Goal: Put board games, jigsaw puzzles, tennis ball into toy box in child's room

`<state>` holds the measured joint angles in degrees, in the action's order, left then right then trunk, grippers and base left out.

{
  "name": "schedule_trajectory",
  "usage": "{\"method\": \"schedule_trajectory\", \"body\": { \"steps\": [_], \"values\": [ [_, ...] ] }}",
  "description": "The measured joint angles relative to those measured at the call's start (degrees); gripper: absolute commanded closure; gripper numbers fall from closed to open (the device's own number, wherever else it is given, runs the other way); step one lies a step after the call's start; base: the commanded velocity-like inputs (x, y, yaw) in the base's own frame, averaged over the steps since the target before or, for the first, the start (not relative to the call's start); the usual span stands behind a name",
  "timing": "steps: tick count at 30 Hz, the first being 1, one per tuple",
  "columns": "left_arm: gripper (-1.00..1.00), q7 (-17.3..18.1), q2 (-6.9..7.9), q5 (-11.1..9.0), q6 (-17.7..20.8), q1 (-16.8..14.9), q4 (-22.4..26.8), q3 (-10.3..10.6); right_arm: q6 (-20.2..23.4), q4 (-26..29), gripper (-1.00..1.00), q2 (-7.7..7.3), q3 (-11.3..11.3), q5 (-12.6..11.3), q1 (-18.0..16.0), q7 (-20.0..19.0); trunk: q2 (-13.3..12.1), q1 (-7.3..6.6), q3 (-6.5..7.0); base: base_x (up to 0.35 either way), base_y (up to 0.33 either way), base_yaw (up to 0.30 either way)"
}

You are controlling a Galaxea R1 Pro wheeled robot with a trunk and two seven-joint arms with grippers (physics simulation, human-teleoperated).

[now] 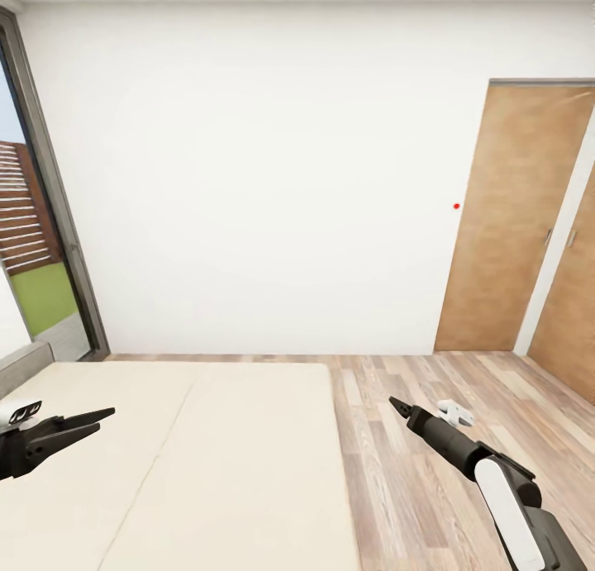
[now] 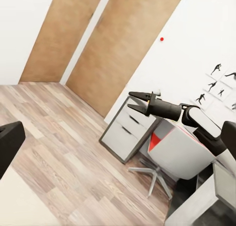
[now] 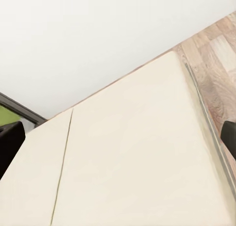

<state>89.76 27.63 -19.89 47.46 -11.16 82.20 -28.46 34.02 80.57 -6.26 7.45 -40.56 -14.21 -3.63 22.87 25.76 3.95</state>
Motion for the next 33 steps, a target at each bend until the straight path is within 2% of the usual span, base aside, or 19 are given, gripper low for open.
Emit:
{"method": "schedule_trajectory", "body": {
  "steps": [12, 18, 25, 29, 31, 33],
  "values": [
    [-1.00, 0.0, 0.04, 0.0, -0.1, 0.0, 0.0, 0.0, -0.1, 0.0, -1.00, 0.03, 0.0, 0.0, 0.0, 0.0, 0.0, 0.00, 0.00, 0.000, 0.259, -0.045],
    [-1.00, 0.0, -0.10, 0.0, 0.0, 0.0, 0.0, -1.3, -0.2, 0.1, -1.00, 0.14, 0.0, 0.1, 0.0, 0.1, 0.0, 0.00, 0.00, 0.000, 0.269, -0.001],
    [-1.00, 0.0, -0.13, 0.0, 0.0, 0.0, 0.0, -1.6, -2.2, 0.1, -1.00, 0.48, -0.3, 0.5, 0.3, 0.0, 0.0, 0.00, 0.00, 0.000, 0.236, 0.000],
    [-1.00, -1.3, -0.45, 0.8, -1.3, -0.1, -1.3, -1.0, -2.0, 0.8, -1.00, 1.79, -1.6, 1.2, 0.1, 1.3, 0.0, 0.00, 0.00, 0.000, 0.000, 0.000],
    [-1.00, -1.9, -0.35, 0.2, -1.0, 0.3, -2.0, -1.6, -2.6, 0.2, -1.00, 2.43, -2.2, 0.5, 0.4, 1.3, 0.0, 0.00, 0.00, 0.000, 0.000, 0.000],
    [-1.00, -1.9, -0.08, -0.2, -0.6, 0.5, -2.3, -2.3, -3.1, -0.5, -1.00, 3.08, -1.6, -0.1, 0.6, 0.7, 0.0, 0.00, 0.00, 0.000, 0.000, 0.000]
  ]
}}
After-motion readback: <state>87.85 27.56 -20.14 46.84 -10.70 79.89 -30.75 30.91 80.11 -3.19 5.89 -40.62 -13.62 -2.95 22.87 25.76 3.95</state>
